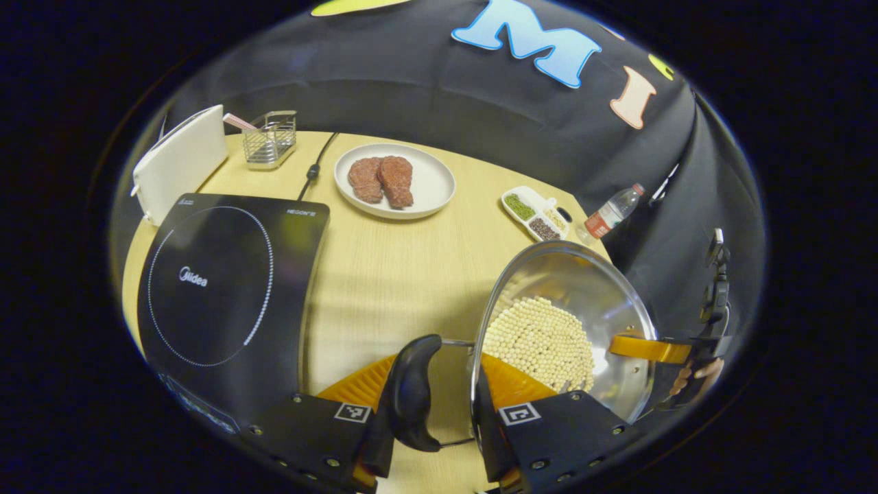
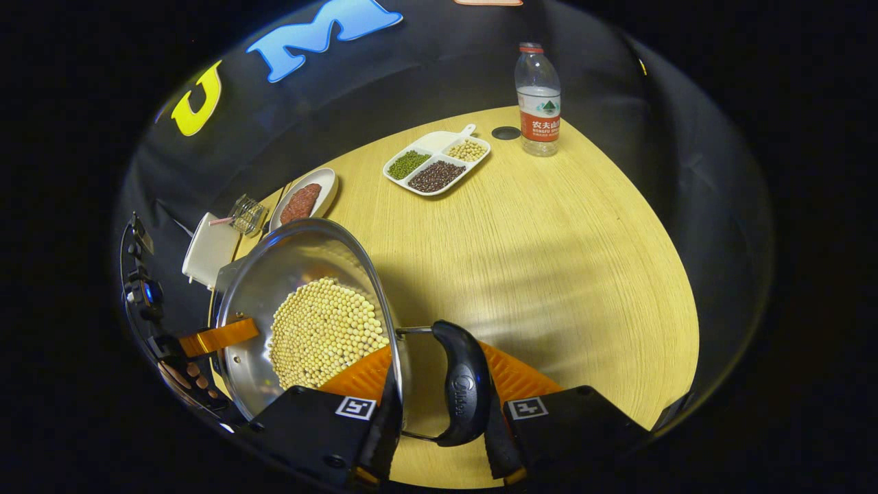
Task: First push the handle of the pot to place it horizontally, then grasp the pot with both hands and set it on the induction cooktop.
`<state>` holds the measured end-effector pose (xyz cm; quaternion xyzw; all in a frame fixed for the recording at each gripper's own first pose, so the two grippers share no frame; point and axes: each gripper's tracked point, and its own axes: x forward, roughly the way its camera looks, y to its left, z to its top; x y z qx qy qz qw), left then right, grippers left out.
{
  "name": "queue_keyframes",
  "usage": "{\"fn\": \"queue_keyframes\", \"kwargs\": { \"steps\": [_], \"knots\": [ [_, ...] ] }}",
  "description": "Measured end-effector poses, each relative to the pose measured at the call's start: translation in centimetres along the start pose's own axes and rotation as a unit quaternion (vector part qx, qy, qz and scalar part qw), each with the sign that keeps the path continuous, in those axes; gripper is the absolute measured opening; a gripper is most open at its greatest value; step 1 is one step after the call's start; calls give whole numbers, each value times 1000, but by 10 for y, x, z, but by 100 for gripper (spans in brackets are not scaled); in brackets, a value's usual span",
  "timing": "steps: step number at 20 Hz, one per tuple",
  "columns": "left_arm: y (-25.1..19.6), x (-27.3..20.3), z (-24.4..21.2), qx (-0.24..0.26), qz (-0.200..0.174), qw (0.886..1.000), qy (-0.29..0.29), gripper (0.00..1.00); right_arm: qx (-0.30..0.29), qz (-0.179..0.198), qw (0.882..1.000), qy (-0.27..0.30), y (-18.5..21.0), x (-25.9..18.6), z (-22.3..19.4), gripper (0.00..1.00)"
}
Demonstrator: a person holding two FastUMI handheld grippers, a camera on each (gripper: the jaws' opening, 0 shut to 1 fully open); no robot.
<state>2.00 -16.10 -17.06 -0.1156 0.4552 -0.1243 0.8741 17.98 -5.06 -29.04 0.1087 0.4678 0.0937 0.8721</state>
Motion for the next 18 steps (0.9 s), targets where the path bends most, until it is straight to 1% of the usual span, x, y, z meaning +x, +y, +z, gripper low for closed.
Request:
{"fn": "queue_keyframes", "kwargs": {
  "steps": [2,3,4,5,6,7,8,10,11,12,14,15,16,17,18],
  "knots": [
    [1,2,1,4,-8,1000,0,56,4,-6,1000,-10,7,-17,-8,52],
    [2,2,4,6,-13,1000,1,53,6,-9,1000,-15,10,-26,-12,55],
    [4,3,5,9,-18,1000,1,52,9,-12,1000,-19,15,-35,-17,55],
    [6,4,7,12,-22,1000,2,52,12,-15,1000,-21,20,-41,-22,52],
    [8,3,9,14,-25,1000,1,56,14,-17,999,-24,25,-46,-26,52],
    [11,3,12,15,-28,999,2,56,15,-19,999,-25,31,-50,-31,52],
    [11,1,12,17,-28,999,3,48,16,-20,999,-25,38,-54,-37,52],
    [9,1,12,20,-28,999,4,56,18,-19,999,-20,54,-55,-49,52],
    [10,1,13,21,-28,999,6,48,18,-19,999,-18,62,-55,-54,55],
    [9,0,13,18,-27,999,7,56,19,-18,1000,-17,71,-54,-59,55],
    [8,0,13,15,-23,1000,6,56,15,-16,1000,-14,91,-51,-67,55],
    [8,0,13,13,-20,1000,5,56,12,-13,1000,-11,102,-49,-69,52],
    [6,0,10,10,-17,1000,4,56,9,-10,1000,-9,113,-46,-72,52],
    [7,-1,12,7,-14,1000,3,56,6,-6,1000,-6,125,-42,-74,55],
    [7,-2,10,4,-10,1000,1,56,2,-3,1000,-4,135,-38,-75,55]
  ]
}}
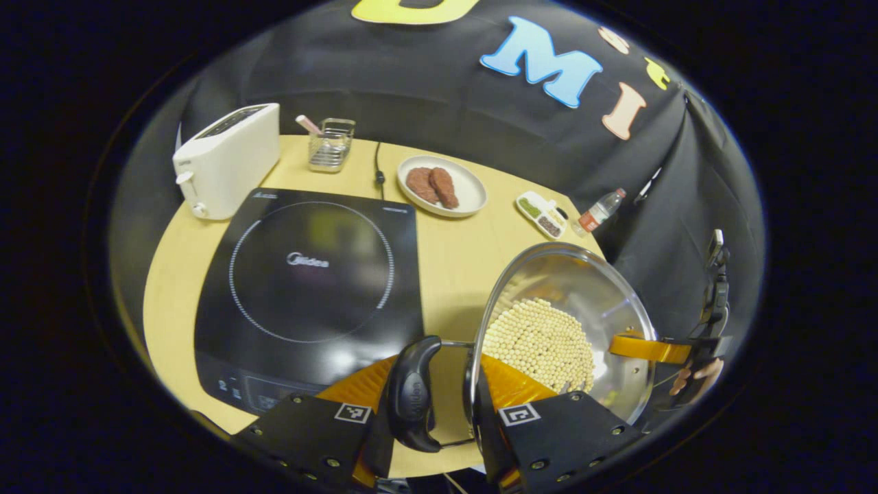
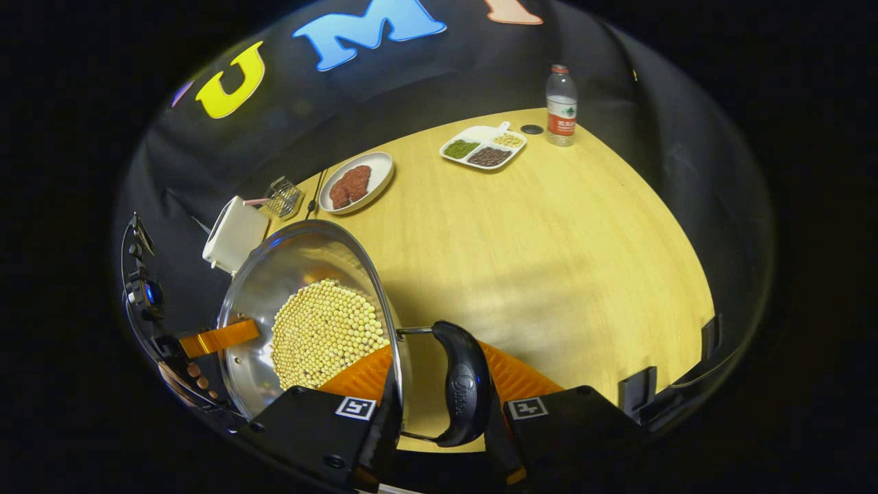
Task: First push the handle of the pot to place it horizontally, then grasp the pot with both hands and set it on the induction cooktop.
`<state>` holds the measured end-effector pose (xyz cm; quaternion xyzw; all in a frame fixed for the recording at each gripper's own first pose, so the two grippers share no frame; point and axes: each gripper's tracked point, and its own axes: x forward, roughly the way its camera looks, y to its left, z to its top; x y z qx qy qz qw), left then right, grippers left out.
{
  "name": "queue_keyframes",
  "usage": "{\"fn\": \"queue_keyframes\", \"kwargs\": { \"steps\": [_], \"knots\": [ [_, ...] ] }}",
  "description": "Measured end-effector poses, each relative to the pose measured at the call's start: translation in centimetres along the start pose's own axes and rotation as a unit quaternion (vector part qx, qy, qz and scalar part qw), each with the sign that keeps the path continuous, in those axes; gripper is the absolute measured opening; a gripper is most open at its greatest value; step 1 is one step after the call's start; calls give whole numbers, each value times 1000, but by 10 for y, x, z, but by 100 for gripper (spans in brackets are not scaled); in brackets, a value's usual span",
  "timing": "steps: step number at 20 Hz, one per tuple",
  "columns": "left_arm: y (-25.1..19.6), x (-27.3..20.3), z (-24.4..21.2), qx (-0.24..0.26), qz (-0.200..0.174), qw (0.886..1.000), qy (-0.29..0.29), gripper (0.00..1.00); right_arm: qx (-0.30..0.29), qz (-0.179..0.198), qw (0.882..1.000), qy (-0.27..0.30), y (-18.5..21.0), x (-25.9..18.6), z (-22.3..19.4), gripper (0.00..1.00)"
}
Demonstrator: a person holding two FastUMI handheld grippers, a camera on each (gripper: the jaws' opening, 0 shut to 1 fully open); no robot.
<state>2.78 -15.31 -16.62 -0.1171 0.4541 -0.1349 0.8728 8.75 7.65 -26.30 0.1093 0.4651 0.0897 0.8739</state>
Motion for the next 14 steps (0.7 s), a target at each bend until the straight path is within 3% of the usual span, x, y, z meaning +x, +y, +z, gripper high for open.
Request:
{"fn": "queue_keyframes", "kwargs": {
  "steps": [1,2,7,8,13,14],
  "knots": [
    [-1,1,-1,-4,5,1000,-2,56,-3,3,1000,2,11,4,-1,55],
    [1,-1,1,-5,9,1000,-4,48,-7,7,1000,5,22,8,-2,53],
    [4,-8,3,-14,25,999,-14,48,-15,22,999,21,73,31,-4,55],
    [4,-8,2,-16,27,999,-15,50,-17,24,999,25,82,36,-4,52],
    [5,-10,4,-28,35,999,-23,55,-30,30,999,29,120,53,5,55],
    [5,-13,3,-31,36,999,-24,48,-32,30,999,28,127,57,9,55]
  ]
}}
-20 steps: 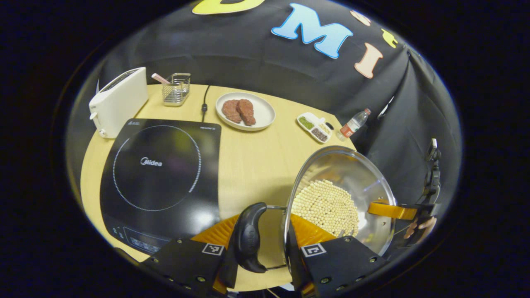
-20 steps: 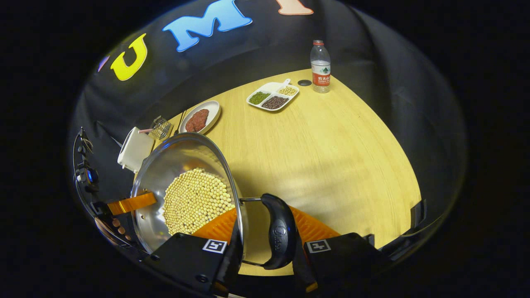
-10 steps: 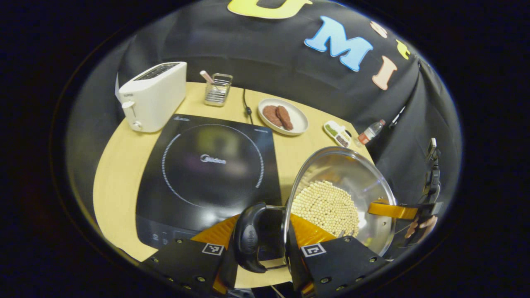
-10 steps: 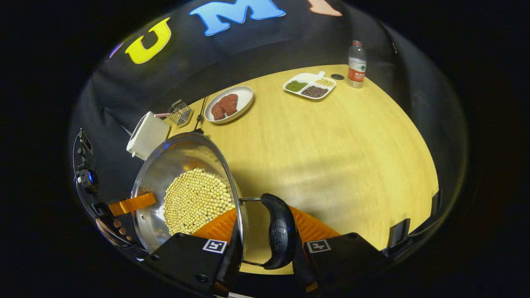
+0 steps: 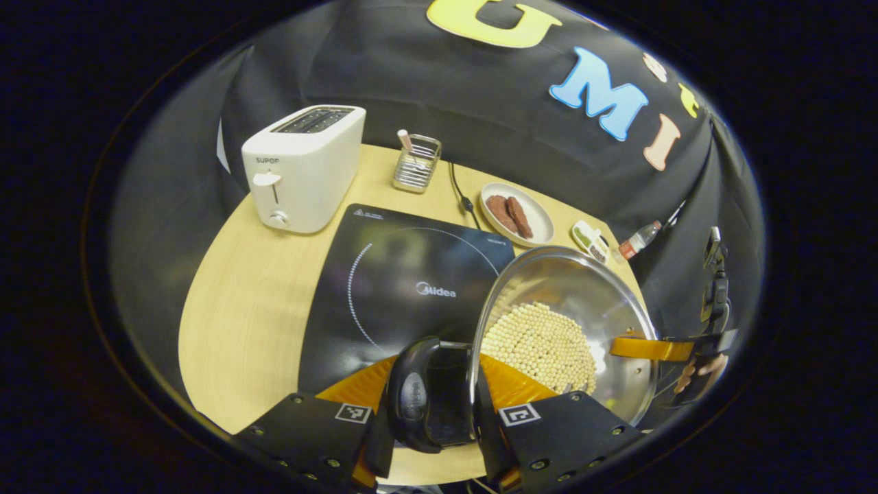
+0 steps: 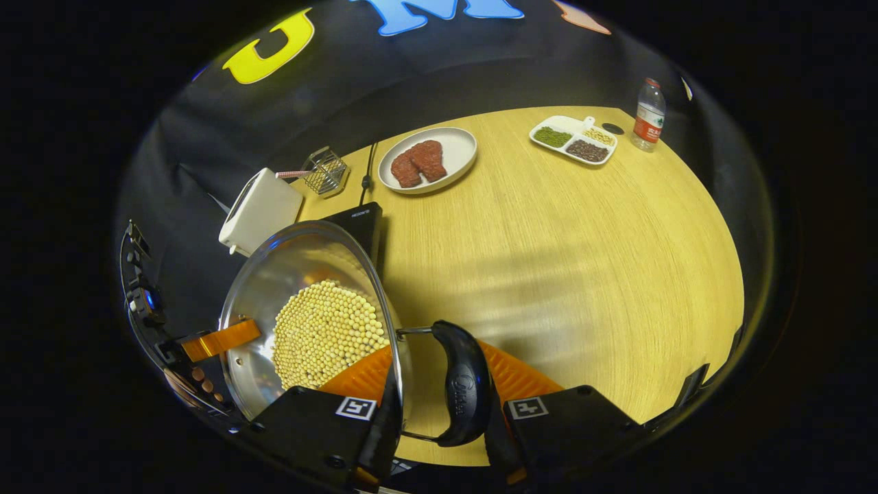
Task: First push the handle of the pot to place it horizontally, then grasp the pot with both hands and set it on the induction cooktop.
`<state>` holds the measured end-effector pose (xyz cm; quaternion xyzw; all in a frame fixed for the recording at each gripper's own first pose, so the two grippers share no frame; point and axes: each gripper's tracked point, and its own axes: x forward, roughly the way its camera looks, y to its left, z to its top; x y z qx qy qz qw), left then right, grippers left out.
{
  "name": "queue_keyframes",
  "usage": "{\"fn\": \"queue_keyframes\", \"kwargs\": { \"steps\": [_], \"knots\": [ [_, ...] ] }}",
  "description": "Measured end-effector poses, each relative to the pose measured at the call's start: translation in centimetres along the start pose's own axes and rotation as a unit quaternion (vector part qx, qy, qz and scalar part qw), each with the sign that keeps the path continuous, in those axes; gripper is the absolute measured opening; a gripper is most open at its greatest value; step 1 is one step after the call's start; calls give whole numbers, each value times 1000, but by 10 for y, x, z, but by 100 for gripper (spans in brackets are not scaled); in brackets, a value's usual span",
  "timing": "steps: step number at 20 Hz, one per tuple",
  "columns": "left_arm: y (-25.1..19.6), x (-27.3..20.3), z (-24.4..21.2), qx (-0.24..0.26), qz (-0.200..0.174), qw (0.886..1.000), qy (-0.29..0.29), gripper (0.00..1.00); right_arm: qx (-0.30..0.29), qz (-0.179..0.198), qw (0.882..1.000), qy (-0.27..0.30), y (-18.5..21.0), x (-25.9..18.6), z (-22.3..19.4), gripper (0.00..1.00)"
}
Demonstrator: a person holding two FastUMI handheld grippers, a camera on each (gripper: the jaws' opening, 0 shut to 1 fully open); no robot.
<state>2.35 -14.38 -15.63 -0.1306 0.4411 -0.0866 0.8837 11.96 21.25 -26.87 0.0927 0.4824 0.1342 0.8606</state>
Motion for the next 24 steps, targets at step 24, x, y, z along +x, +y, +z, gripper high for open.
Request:
{"fn": "queue_keyframes", "kwargs": {
  "steps": [24],
  "knots": [
    [1,8,2,21,3,999,-34,52,15,7,1000,-13,82,84,46,51]
  ]
}}
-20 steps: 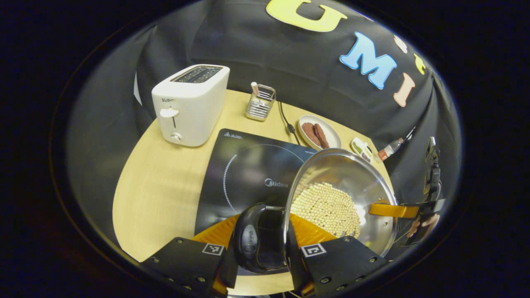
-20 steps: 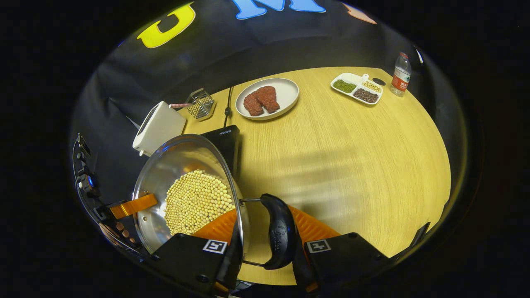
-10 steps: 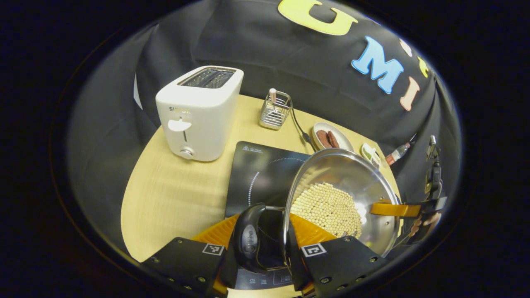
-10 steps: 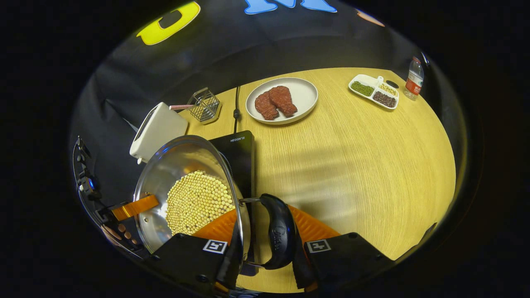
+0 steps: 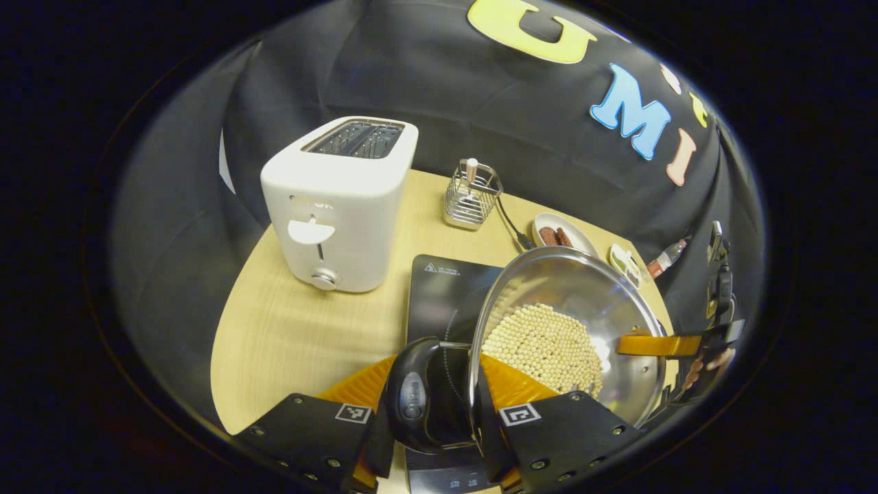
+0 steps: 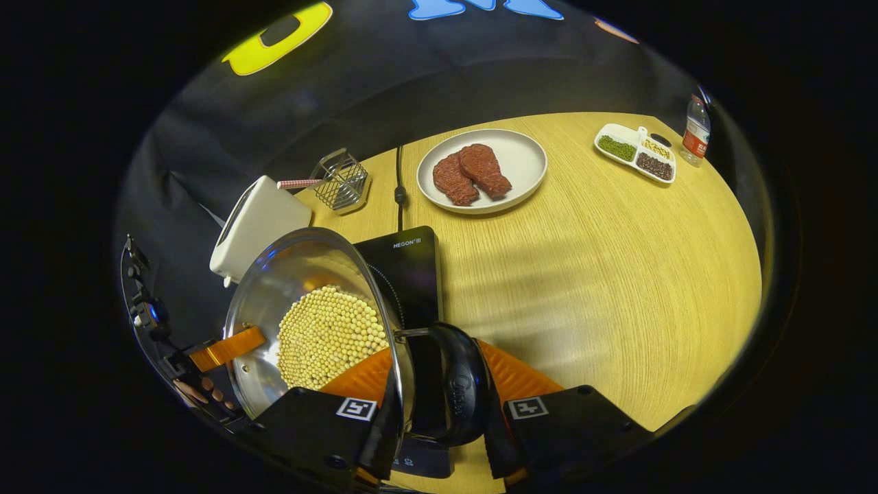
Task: First push the handle of the pot to place it horizontally, then grasp the pot with both hands and set it on the induction cooktop.
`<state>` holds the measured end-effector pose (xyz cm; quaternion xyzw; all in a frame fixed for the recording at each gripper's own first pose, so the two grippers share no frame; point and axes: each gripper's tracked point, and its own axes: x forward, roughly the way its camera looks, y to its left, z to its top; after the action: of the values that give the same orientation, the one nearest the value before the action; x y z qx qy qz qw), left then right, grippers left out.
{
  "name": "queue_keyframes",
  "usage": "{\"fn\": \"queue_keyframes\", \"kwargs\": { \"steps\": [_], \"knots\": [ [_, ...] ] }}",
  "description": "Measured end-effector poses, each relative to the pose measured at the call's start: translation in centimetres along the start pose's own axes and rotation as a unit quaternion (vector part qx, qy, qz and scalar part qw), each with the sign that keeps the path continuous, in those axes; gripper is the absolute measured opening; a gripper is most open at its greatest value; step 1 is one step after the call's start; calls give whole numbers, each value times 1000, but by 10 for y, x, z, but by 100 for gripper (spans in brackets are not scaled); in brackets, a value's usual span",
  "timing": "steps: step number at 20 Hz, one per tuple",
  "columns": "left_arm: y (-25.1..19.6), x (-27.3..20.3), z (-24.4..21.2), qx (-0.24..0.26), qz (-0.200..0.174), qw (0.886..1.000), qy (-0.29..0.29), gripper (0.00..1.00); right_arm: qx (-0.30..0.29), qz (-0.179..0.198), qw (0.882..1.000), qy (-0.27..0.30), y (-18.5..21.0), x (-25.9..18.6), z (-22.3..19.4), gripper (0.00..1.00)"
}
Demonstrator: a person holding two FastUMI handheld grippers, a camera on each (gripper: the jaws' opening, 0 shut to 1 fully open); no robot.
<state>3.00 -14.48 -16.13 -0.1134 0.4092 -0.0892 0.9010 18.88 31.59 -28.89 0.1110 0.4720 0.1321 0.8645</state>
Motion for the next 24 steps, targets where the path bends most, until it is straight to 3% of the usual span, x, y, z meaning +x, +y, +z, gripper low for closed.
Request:
{"fn": "queue_keyframes", "kwargs": {
  "steps": [2,3,4,5,13,16,18,19,24],
  "knots": [
    [1,-1,1,-1,2,1000,-1,52,2,3,1000,0,4,6,2,55],
    [1,-2,3,1,4,1000,-2,52,4,5,1000,2,4,7,2,51],
    [3,-2,4,4,5,1000,-1,52,5,7,1000,1,5,9,3,58],
    [4,-3,6,4,5,1000,-2,52,6,8,1000,1,5,12,4,51],
    [2,-3,-1,-5,0,1000,10,55,4,13,1000,2,3,24,7,52],
    [0,-3,-4,-3,-1,1000,19,51,4,13,1000,4,3,24,7,57],
    [2,-4,-7,6,2,1000,29,57,5,14,1000,5,3,24,6,53],
    [2,-4,-7,4,4,1000,30,57,4,14,1000,3,3,24,7,58],
    [4,-6,-12,13,20,999,41,61,14,12,1000,11,3,24,6,57]
  ]
}}
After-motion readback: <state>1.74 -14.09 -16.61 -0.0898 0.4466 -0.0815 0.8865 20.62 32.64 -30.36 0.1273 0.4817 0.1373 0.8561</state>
